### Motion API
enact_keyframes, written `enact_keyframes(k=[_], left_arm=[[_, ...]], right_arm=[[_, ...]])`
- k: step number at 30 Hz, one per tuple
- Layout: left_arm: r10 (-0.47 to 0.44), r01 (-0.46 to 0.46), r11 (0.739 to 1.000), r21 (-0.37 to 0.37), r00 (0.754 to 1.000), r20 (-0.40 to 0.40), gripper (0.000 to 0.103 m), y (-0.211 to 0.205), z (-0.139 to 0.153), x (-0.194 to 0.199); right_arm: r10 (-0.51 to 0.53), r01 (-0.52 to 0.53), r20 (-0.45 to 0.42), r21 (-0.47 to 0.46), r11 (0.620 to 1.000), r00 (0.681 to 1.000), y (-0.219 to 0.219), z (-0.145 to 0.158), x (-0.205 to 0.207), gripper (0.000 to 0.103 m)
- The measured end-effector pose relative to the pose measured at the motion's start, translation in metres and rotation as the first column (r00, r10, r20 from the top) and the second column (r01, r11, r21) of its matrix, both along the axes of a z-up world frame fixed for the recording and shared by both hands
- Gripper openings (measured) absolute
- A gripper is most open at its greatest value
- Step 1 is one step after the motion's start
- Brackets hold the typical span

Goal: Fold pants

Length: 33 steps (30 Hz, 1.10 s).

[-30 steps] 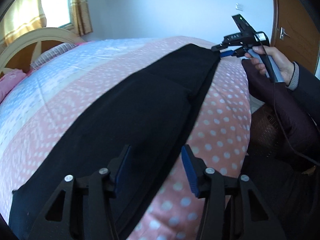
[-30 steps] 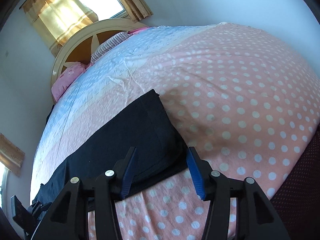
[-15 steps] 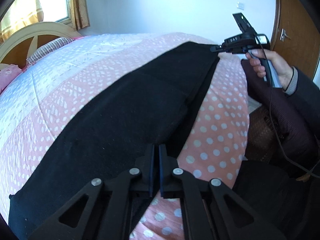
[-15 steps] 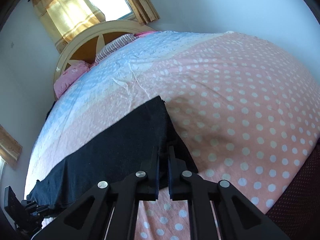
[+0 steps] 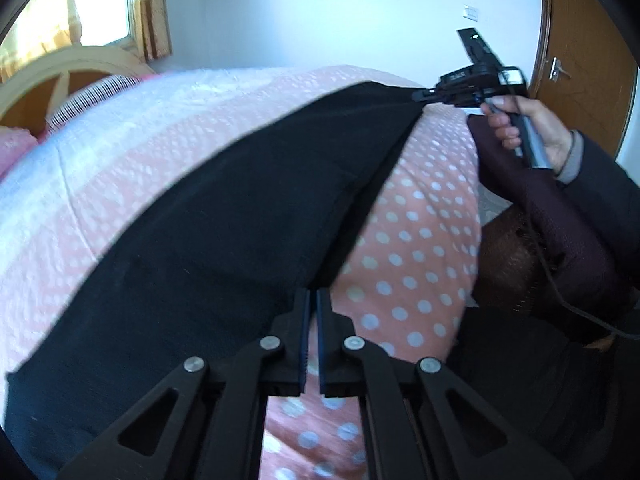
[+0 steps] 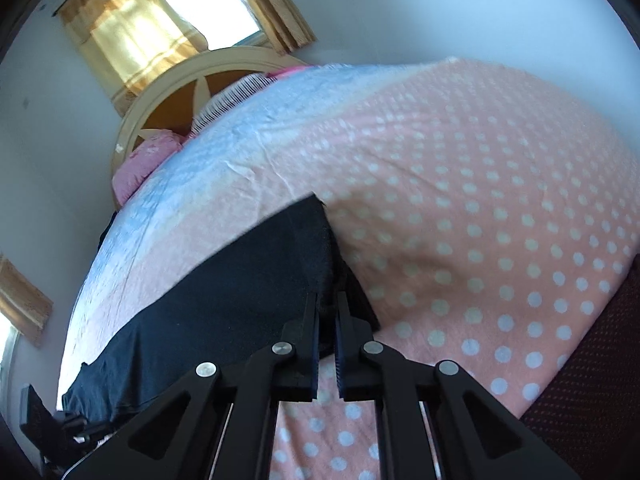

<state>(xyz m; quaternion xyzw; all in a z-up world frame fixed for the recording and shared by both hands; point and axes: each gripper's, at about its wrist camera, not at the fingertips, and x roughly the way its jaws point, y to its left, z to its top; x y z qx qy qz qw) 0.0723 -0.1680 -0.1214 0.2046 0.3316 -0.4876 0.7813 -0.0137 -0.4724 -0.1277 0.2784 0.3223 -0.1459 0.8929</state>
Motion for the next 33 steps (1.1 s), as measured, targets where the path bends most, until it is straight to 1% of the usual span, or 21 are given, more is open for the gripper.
enact_keyframes(k=[2,4,7,9,10,12,13,14,16,19,23,25,26,27,29,32,33], left_arm=[[-0.009,0.009,1.0,-0.01,1.0,0.019,0.003,-0.002,0.002,-0.002],[0.001,-0.002,1.0,0.009,0.999,0.045,0.007,-0.007,0.002,-0.004],[-0.016,0.014,0.999,0.044,0.998,0.058,0.012,-0.016,-0.002,-0.006],[-0.025,0.021,0.998,0.062,0.997,0.069,0.022,-0.021,-0.004,-0.007],[-0.027,0.022,0.998,0.065,0.997,0.078,0.025,-0.023,-0.004,-0.008],[-0.013,0.006,0.998,0.063,0.995,0.102,0.046,-0.027,-0.003,-0.008],[0.003,-0.01,0.998,0.057,0.992,0.122,0.05,-0.028,-0.002,-0.008],[0.008,-0.014,0.999,0.048,0.992,0.127,0.051,-0.027,0.0,-0.007],[0.009,-0.014,0.999,0.038,0.993,0.115,0.051,-0.029,0.002,-0.003],[0.007,-0.014,0.998,0.058,0.993,0.117,0.05,-0.035,0.002,0.0],[-0.026,0.013,0.996,0.092,0.991,0.132,0.049,-0.041,-0.002,-0.004],[-0.042,0.027,0.993,0.115,0.99,0.136,0.035,-0.044,-0.003,-0.005],[-0.046,0.028,0.991,0.13,0.989,0.137,0.018,-0.045,-0.004,-0.005],[-0.044,0.026,0.991,0.134,0.99,0.137,0.007,-0.045,-0.004,-0.004],[-0.025,0.01,0.993,0.116,0.99,0.136,0.004,-0.041,0.003,-0.003],[-0.015,0.007,0.998,0.06,0.99,0.138,0.003,-0.031,0.02,-0.006],[-0.023,0.015,0.998,0.06,0.99,0.141,0.003,-0.029,0.022,-0.009]], right_arm=[[0.006,-0.006,-0.003,-0.016,1.0,1.0,0.001,0.003,0.0,0.006],[0.008,-0.008,-0.005,-0.01,1.0,1.0,0.0,0.003,0.002,0.006],[0.008,-0.008,-0.006,-0.006,1.0,1.0,0.001,-0.002,0.004,0.006],[0.01,-0.01,-0.008,0.0,1.0,1.0,0.002,-0.006,0.005,0.006],[0.01,-0.01,-0.011,0.0,1.0,1.0,0.003,-0.008,0.005,0.006],[0.01,-0.01,-0.015,0.001,1.0,1.0,0.002,-0.01,0.006,0.006],[0.01,-0.01,-0.013,0.004,1.0,1.0,0.002,-0.011,0.005,0.006],[0.01,-0.01,-0.011,0.005,1.0,1.0,0.001,-0.011,0.005,0.006],[0.012,-0.012,-0.01,0.002,1.0,1.0,0.0,-0.011,0.005,0.006],[0.015,-0.015,-0.004,-0.001,1.0,1.0,0.001,-0.011,0.005,0.006],[0.017,-0.017,-0.006,-0.003,1.0,1.0,0.002,-0.011,0.005,0.006],[0.018,-0.018,-0.007,-0.004,1.0,1.0,0.002,-0.011,0.006,0.006],[0.018,-0.018,-0.006,-0.004,1.0,1.0,0.002,-0.011,0.006,0.006],[0.018,-0.018,-0.003,-0.004,1.0,1.0,0.002,-0.01,0.005,0.006],[0.018,-0.018,0.011,-0.007,1.0,1.0,0.002,-0.007,0.004,0.006],[0.014,-0.013,0.042,-0.012,1.0,0.999,0.002,0.002,-0.002,0.006],[0.011,-0.01,0.048,-0.018,1.0,0.999,0.003,0.004,-0.004,0.006]])
